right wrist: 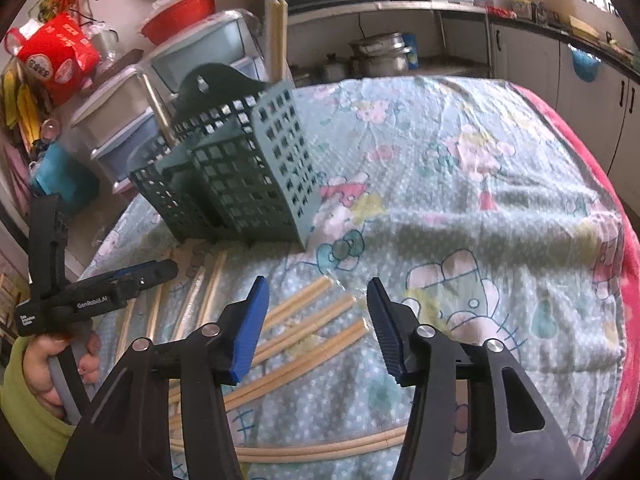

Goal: Organize utensils
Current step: 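Close the right tool on a chopstick pair while the left tool grasps another pair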

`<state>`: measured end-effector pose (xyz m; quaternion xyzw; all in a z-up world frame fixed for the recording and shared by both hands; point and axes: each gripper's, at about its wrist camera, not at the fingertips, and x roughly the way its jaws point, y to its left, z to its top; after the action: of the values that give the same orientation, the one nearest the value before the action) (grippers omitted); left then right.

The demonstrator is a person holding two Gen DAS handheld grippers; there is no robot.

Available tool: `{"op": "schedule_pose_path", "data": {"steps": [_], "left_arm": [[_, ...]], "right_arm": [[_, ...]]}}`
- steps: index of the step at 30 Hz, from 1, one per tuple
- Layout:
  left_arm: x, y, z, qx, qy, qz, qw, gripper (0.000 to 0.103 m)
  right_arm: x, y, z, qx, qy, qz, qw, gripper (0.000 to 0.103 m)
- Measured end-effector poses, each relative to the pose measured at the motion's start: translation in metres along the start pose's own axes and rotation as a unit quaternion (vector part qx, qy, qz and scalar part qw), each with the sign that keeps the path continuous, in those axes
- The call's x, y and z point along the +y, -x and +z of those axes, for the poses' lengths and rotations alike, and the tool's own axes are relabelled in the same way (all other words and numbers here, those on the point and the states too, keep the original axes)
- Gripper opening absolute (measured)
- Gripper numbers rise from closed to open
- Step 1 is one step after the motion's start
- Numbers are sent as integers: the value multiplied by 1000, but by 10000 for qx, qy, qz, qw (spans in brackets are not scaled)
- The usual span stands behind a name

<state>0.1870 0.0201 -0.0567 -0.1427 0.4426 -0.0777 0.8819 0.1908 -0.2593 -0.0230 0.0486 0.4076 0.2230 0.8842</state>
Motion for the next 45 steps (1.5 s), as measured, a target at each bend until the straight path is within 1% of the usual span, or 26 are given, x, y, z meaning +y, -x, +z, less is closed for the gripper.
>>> {"op": "schedule_pose_path", "data": {"steps": [5, 12, 14, 20, 22, 28, 30, 32, 33, 35, 37, 39, 41, 45], "left_arm": [[9, -5, 3, 73, 171, 5, 9998, 55], [13, -7, 8, 98, 261, 15, 9996, 55], [13, -7, 9, 98, 291, 15, 9995, 55], [18, -10, 14, 80, 375, 47, 9993, 55], [19, -11, 16, 67, 415, 62, 9991, 55], [20, -16, 23, 20, 486, 95, 9988, 55], [20, -16, 23, 4, 481, 135, 9988, 50], [22, -16, 23, -31, 471, 273, 9985, 35], [23, -16, 23, -39, 495, 309, 9983, 32], [26, -17, 24, -47, 520, 355, 9980, 22], [28, -17, 25, -51, 480, 418, 9980, 18], [28, -18, 25, -53, 461, 429, 9980, 17], [27, -18, 25, -59, 381, 475, 9981, 13], [24, -15, 22, -80, 339, 386, 9986, 9]], "right_arm": [[-7, -14, 1, 193, -120, 31, 9997, 44], [-14, -32, 1, 431, -217, 43, 9988, 43], [-17, -36, 1, 484, -245, 46, 9985, 42], [-23, -43, -1, 510, -275, 52, 9983, 29], [-24, -44, -2, 494, -269, 34, 9984, 21], [-25, -43, -1, 434, -232, 34, 9988, 9], [-26, -43, 0, 407, -261, 35, 9988, 8], [-26, -40, 0, 370, -293, 29, 9989, 8], [-26, -39, 1, 342, -309, 23, 9989, 8], [-27, -35, 3, 272, -339, 40, 9990, 7], [-27, -30, 4, 188, -348, 41, 9992, 7], [-27, -26, 6, 114, -353, 44, 9993, 7], [-27, -21, 8, 33, -360, 58, 9993, 7], [-23, -8, 11, -143, -359, 99, 9992, 6]]}}
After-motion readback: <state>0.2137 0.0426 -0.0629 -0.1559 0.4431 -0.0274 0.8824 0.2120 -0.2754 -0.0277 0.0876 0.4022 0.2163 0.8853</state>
